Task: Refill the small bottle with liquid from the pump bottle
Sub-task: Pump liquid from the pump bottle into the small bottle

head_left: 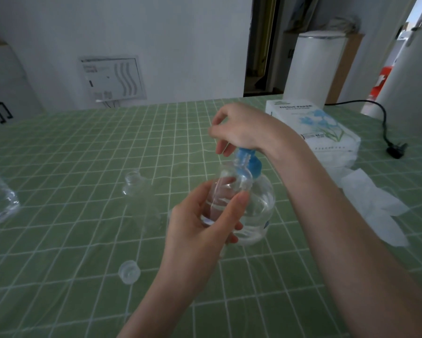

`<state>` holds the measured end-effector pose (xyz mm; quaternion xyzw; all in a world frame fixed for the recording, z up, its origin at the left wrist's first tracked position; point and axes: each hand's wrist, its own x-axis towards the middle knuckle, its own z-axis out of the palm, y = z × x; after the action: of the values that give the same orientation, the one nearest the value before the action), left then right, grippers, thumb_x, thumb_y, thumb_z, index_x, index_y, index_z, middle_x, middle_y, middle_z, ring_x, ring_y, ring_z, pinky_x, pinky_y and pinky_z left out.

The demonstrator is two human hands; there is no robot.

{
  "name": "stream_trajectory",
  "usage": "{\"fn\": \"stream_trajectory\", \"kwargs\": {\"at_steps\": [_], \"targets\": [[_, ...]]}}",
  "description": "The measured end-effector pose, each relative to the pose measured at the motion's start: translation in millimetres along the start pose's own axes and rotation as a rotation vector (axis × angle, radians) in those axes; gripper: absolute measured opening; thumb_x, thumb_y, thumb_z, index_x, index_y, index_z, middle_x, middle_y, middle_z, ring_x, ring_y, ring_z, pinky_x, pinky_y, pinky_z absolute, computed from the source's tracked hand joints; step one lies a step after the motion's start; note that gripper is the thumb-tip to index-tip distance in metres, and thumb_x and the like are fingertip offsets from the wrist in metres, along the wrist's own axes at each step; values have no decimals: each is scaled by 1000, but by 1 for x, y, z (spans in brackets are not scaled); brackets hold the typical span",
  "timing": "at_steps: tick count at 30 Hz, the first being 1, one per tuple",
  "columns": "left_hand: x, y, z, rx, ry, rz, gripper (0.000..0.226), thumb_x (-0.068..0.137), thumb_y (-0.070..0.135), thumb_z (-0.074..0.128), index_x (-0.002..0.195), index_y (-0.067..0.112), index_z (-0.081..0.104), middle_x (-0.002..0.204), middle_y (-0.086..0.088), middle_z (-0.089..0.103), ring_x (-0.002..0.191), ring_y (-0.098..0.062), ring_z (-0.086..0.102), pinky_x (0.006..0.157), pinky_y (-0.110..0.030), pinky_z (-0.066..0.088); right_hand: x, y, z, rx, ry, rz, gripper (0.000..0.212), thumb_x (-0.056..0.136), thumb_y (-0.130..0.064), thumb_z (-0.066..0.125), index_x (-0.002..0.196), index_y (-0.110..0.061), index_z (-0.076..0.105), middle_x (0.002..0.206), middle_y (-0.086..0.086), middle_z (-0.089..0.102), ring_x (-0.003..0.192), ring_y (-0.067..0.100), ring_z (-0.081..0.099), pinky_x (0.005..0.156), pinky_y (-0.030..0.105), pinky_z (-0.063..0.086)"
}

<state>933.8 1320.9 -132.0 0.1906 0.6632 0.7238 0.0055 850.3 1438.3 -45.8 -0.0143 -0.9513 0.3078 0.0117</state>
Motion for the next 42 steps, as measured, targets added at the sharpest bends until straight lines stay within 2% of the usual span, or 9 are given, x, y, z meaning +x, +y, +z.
{"fn": "stream_trajectory", "kwargs": {"at_steps": [4, 10, 13, 16, 21, 25, 35, 39, 42], "targets": [[-2, 0, 0, 7, 11, -6, 26, 70, 46, 70, 83, 24, 70, 69, 1, 71, 54, -6, 64, 47, -16, 48, 1, 5, 5, -7, -37, 39, 30, 95, -18, 49, 116, 1, 59, 106, 18, 71, 99, 32, 68, 96, 45, 50], [-2, 0, 1, 6, 12, -5, 29, 65, 44, 66, 84, 23, 70, 70, -1, 71, 54, -7, 63, 47, -18, 49, -4, 4, 4, -12, -15, 16, 34, 96, -18, 49, 123, 0, 56, 109, 21, 70, 102, 34, 67, 94, 45, 50], [-1, 1, 1, -10, 3, -4, 20, 73, 38, 70, 85, 22, 71, 71, -1, 72, 55, -7, 63, 47, -18, 49, -4, 0, 0, -29, 24, -27, 34, 96, -19, 50, 124, -1, 57, 100, 16, 73, 98, 31, 69, 88, 41, 51], [-1, 2, 0, -7, -3, 4, 18, 71, 35, 65, 86, 26, 70, 72, 1, 72, 55, -6, 64, 47, -18, 49, -2, -2, -2, -49, 22, -36, 32, 96, -20, 50, 123, -4, 57, 94, 11, 73, 96, 27, 69, 89, 40, 53], [-1, 0, 0, 3, 0, 7, 18, 71, 35, 65, 86, 27, 69, 68, 3, 71, 55, -5, 63, 47, -17, 49, 1, 0, 0, -66, -18, -10, 32, 95, -21, 51, 121, -4, 56, 103, 12, 72, 97, 26, 69, 91, 37, 51], [-3, -2, 0, 19, 2, -4, 17, 70, 38, 66, 83, 27, 69, 69, 3, 71, 55, -5, 63, 47, -17, 49, 1, 5, 7, -56, -51, 18, 32, 96, -19, 50, 122, -2, 53, 107, 15, 70, 99, 28, 68, 95, 41, 50], [-1, 1, 0, 13, 11, 16, 19, 70, 39, 65, 87, 31, 69, 73, -1, 72, 57, -6, 64, 48, -16, 49, 0, -1, -2, -49, 38, -29, 33, 95, -22, 52, 123, -5, 54, 105, 13, 71, 97, 26, 69, 77, 33, 53], [-1, 1, 0, 24, 11, 13, 19, 71, 41, 66, 86, 31, 69, 73, -1, 72, 57, -7, 65, 48, -16, 49, 1, 0, 1, -61, -8, -7, 31, 96, -22, 51, 121, -4, 56, 105, 12, 71, 96, 25, 69, 82, 32, 51], [-2, -1, 0, 23, 16, -4, 20, 71, 41, 69, 84, 26, 69, 71, -1, 71, 56, -7, 64, 48, -17, 49, 2, 4, 5, -59, -43, 23, 33, 96, -21, 50, 123, -2, 54, 108, 14, 69, 98, 27, 68, 94, 36, 51]]}}
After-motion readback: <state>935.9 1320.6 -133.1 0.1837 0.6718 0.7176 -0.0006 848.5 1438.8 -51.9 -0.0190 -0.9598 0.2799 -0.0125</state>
